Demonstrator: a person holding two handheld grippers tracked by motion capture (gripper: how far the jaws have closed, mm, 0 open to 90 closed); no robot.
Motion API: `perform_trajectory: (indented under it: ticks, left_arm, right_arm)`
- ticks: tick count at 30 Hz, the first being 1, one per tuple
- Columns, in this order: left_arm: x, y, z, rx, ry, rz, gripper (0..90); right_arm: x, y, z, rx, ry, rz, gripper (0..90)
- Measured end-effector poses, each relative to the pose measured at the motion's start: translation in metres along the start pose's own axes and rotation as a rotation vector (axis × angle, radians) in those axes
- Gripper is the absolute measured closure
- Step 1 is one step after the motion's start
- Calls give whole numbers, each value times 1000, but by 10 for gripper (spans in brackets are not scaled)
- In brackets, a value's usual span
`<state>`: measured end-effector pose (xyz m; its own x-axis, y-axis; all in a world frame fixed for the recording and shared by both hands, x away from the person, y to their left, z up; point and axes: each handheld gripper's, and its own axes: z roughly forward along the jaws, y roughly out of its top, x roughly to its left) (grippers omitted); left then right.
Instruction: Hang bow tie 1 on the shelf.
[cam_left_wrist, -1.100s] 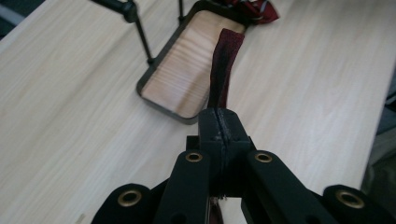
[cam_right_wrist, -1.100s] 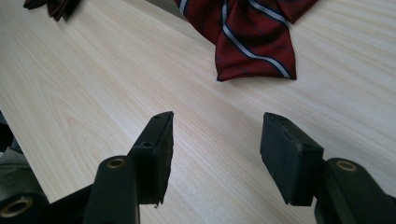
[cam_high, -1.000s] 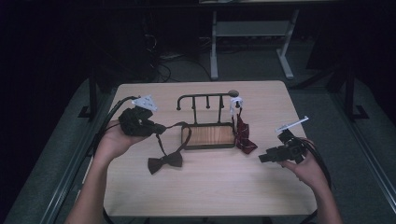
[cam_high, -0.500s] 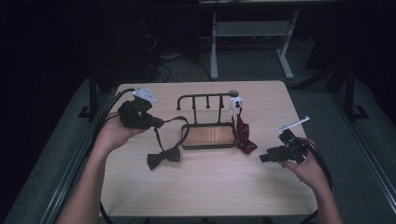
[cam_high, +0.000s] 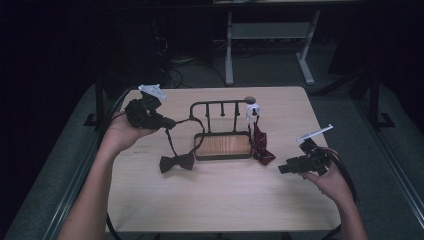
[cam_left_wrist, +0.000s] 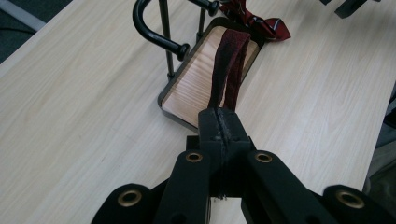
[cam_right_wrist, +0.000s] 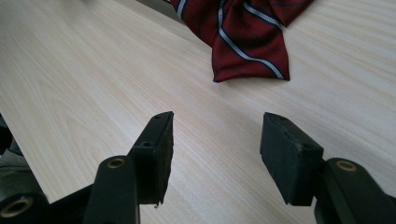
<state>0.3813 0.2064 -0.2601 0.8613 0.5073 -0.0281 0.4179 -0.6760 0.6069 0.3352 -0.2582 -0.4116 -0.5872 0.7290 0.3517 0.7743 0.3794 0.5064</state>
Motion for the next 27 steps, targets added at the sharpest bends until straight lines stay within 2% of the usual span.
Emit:
perform_trajectory:
  ticks: [2,6,12,21,27]
  left_arm:
    - [2,3,0,13,12,-5,900]
    - [6,8,1,27,12,-7,900]
    - [15,12,5,45,13,-32,900]
    - [22,15,9,54,16,-48,900]
    - [29,17,11,53,26,-80,900]
  right_arm:
    - [0,0,0,3,1,2,443]
    - [0,0,0,0,-1,-1,443]
    - [0,0,-1,1,-1,1,443]
    - [0,0,-1,-3,1,2,442]
    - [0,0,-1,-3,2,-3,442]
